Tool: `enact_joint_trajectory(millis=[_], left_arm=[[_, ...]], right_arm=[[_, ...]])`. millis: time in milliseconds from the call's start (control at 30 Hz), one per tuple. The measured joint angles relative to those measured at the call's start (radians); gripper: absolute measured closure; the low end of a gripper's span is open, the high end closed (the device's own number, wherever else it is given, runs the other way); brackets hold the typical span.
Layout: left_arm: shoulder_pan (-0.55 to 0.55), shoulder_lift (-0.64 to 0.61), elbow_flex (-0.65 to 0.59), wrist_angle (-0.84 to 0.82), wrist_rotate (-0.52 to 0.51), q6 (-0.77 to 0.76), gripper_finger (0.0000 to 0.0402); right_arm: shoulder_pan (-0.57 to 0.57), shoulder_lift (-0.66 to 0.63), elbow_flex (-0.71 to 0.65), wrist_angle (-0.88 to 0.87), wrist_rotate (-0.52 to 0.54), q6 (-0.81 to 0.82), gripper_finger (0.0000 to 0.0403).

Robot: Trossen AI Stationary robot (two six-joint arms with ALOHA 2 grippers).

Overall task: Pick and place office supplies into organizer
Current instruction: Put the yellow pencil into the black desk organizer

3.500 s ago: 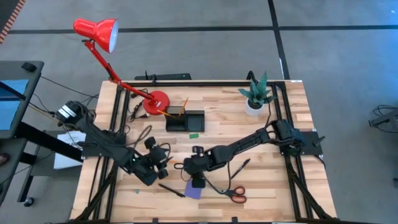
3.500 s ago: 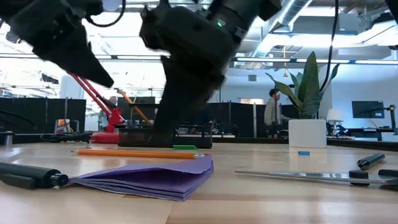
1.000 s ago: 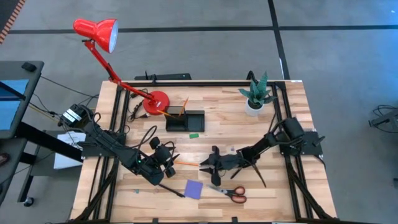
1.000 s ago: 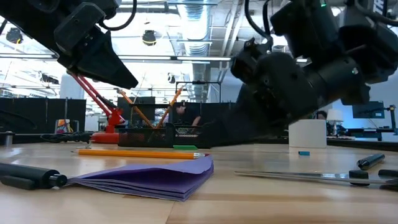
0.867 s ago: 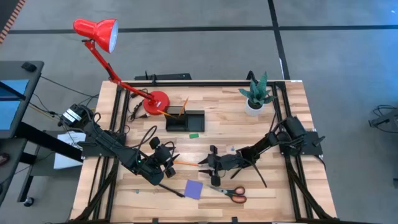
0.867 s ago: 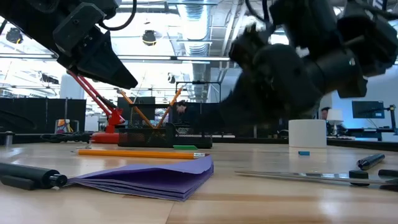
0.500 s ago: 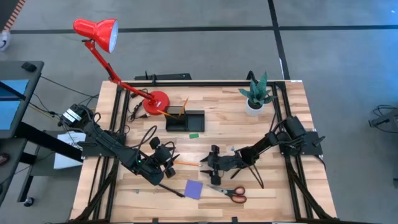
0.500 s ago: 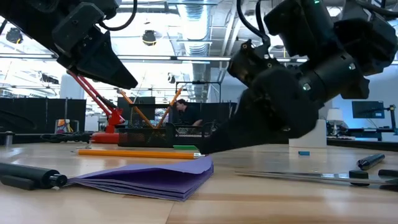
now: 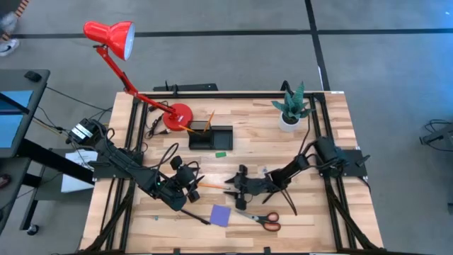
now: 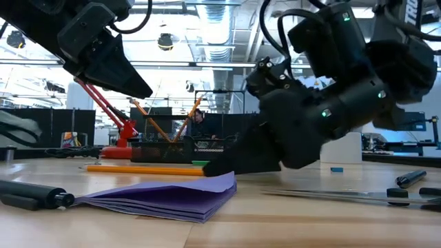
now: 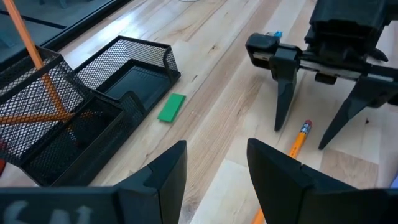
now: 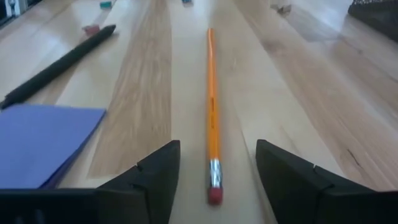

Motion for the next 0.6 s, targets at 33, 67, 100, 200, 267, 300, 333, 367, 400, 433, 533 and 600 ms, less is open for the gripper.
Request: enact_joint_trajectory(millis=[33,67,100,200,267,300,333,367,400,433,533,600], left_arm=[[0.0,0.0,0.0,0.0,0.0,0.0,0.0242],[0.0,0.0,0.0,0.0,0.0,0.0,0.0242],[0.0,0.0,0.0,0.0,0.0,0.0,0.0242],[0.0,0.0,0.0,0.0,0.0,0.0,0.0242],[0.0,0.0,0.0,0.0,0.0,0.0,0.0242],[0.0,0.0,0.0,-0.001,0.0,0.0,0.0242],[0.0,0.0,0.0,-0.002,0.0,0.0,0.0242],[0.0,0.0,0.0,-0.002,0.0,0.0,0.0242],[0.0,0.0,0.0,-0.001,0.0,0.0,0.0242],[0.0,0.0,0.0,-0.001,0.0,0.0,0.0242],[0.0,0.0,0.0,-0.001,-0.001,0.0,0.0242],[0.0,0.0,0.0,-0.001,-0.003,-0.001,0.0242]], right_arm=[[0.0,0.014,0.008,0.006,0.005,-0.001,0.0201],[0.0,0.024,0.013,0.008,0.009,-0.001,0.0204],[0.0,0.028,0.015,0.005,0.009,-0.001,0.0208],[0.0,0.037,0.016,0.013,0.008,-0.001,0.0223],[0.003,0.035,0.015,0.012,0.002,0.0,0.0234],[0.005,0.035,0.014,0.012,-0.002,0.0,0.024],[0.008,0.035,0.014,0.01,-0.002,0.001,0.0245],[0.012,0.036,0.014,0.008,-0.001,0.001,0.0251],[0.017,0.035,0.014,0.005,-0.001,0.001,0.0256],[0.021,0.035,0.014,0.003,0.0,0.003,0.0262],[0.031,0.035,0.014,-0.015,0.003,0.013,0.0284],[0.033,0.035,0.014,-0.018,0.003,0.024,0.0308]])
